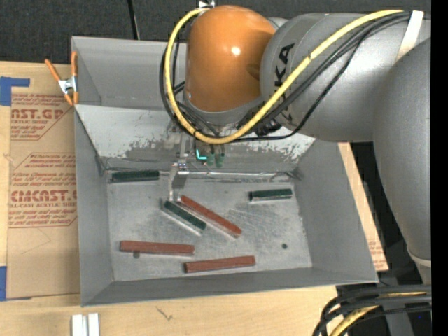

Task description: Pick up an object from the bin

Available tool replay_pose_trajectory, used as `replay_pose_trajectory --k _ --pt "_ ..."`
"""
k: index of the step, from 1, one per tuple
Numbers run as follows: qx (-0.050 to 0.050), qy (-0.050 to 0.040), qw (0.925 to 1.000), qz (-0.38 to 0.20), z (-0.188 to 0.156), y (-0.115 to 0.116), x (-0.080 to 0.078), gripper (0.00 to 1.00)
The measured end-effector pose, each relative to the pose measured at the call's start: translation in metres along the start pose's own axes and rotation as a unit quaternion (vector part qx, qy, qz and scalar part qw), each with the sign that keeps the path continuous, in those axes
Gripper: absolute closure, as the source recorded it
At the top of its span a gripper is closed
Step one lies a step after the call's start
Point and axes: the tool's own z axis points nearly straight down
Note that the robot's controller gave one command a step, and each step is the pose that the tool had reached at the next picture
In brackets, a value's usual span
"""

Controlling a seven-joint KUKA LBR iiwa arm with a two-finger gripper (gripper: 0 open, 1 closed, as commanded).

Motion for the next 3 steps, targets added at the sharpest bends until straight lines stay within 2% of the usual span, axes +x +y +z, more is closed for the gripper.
replay_pose_trajectory --k 1,2,3 --pt "-0.001 -0.0042 1.0000 0.001 -0.005 -0.001 -0.002 0.00" --pt "-0.001 -0.0056 0.9996 -0.026 0.059 0.007 0.032 0.00" --pt "0.001 -0.0012 0.9988 -0.048 0.078 0.007 0.085 0.00"
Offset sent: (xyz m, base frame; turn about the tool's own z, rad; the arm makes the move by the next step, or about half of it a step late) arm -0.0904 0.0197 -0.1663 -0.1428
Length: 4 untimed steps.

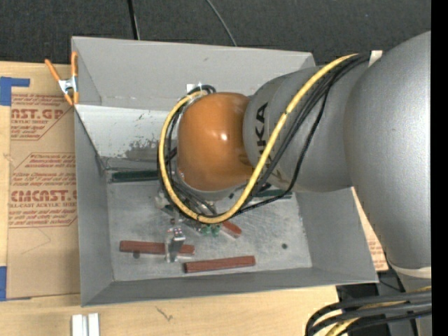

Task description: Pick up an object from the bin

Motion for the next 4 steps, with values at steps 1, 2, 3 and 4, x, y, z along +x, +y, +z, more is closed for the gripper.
replay_pose_trajectory --k 1,2,3,4 --pt "0.000 -0.0020 0.9995 -0.030 0.016 0.000 0.002 0.00" --pt "-0.002 -0.0097 0.9998 0.019 0.090 0.006 0.013 0.00" --pt "-0.003 -0.0112 0.9998 0.013 0.084 0.008 0.020 1.00" --pt "-0.003 -0.0109 0.9999 0.013 0.084 0.008 0.020 1.00"
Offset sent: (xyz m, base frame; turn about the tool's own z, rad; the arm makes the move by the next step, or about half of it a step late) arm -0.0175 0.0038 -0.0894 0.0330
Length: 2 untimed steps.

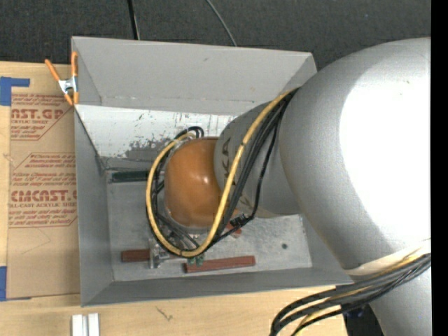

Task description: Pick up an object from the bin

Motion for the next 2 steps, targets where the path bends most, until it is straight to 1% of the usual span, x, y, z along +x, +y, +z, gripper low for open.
replay_pose_trajectory --k 1,2 --pt "0.001 0.0030 1.0000 0.000 -0.0025 -0.0002 0.0004 1.00" --pt "0.003 0.0095 1.0000 0.000 -0.0122 -0.0007 0.0031 1.00"
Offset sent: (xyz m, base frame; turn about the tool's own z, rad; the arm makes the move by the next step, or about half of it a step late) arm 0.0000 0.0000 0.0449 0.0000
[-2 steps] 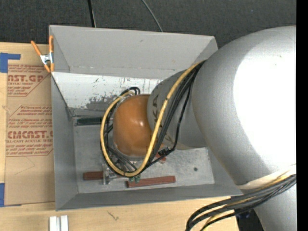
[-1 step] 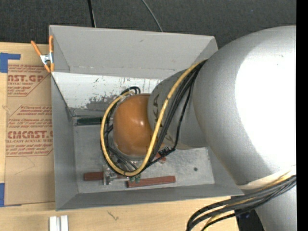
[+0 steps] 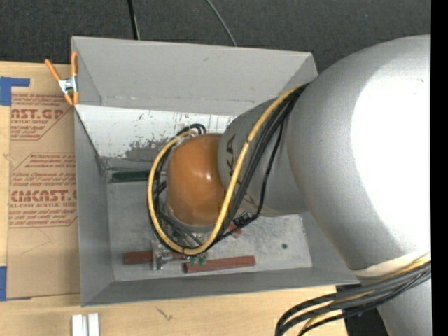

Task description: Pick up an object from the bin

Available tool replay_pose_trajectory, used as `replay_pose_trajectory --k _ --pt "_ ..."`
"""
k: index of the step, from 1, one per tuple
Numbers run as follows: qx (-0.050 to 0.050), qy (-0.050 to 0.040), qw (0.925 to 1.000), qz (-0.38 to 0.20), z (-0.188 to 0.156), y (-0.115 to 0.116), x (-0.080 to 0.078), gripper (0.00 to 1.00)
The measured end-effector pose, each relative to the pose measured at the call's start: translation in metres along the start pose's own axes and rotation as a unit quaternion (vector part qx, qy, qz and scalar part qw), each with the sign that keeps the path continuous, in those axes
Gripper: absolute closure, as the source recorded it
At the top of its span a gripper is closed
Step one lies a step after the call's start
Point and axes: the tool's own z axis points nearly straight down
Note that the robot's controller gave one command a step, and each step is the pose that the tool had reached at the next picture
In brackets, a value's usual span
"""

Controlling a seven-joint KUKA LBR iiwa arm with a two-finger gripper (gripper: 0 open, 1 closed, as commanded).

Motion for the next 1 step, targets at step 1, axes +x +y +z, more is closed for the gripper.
replay_pose_trajectory --k 1 --pt "-0.001 -0.0034 1.0000 0.000 -0.0905 0.0014 -0.0043 1.00"
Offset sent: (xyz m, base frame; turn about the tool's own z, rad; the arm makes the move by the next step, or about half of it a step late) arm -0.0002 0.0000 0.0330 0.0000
